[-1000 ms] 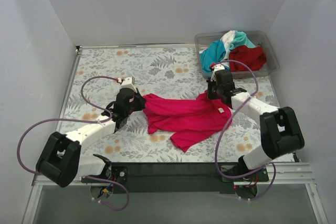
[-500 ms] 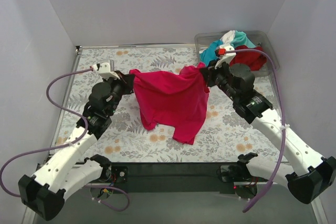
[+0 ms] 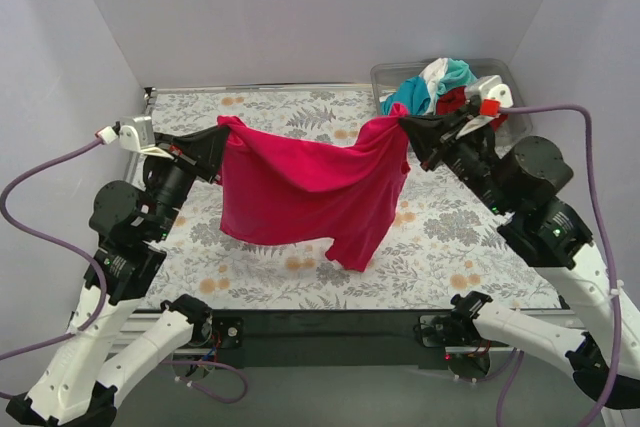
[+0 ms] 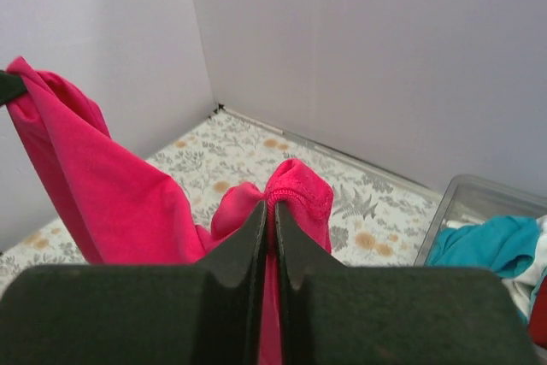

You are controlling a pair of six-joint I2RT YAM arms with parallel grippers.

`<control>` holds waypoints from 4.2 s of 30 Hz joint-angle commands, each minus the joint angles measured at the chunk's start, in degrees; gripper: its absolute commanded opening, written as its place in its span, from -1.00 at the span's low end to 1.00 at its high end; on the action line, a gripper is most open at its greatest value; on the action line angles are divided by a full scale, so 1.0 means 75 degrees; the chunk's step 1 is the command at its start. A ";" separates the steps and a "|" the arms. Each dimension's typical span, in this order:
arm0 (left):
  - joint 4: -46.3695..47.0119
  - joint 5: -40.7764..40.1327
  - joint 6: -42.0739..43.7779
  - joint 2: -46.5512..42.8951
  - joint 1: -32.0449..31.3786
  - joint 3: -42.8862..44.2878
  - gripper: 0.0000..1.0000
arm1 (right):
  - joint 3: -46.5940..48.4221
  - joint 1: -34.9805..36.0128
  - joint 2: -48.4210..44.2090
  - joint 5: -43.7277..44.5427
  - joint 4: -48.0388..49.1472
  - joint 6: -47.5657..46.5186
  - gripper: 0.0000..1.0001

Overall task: Fold and stack the t-shirts
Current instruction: Flatten the tshirt out

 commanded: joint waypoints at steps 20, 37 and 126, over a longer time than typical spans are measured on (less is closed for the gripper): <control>-0.0952 -0.1490 -0.0178 0.3925 0.0947 0.0094 -1.00 | -0.0832 -0.1164 0.2285 0.0277 0.1232 0.0571 -0.97; 0.0523 -0.0049 -0.0330 0.4467 0.1877 -0.1170 0.80 | -0.1159 -0.1963 0.4316 0.0336 0.1187 0.0936 0.29; 0.1804 0.0543 -0.1491 0.2920 -0.0526 -0.4266 0.78 | -0.4853 0.2092 0.2778 0.0816 0.0684 0.3442 0.12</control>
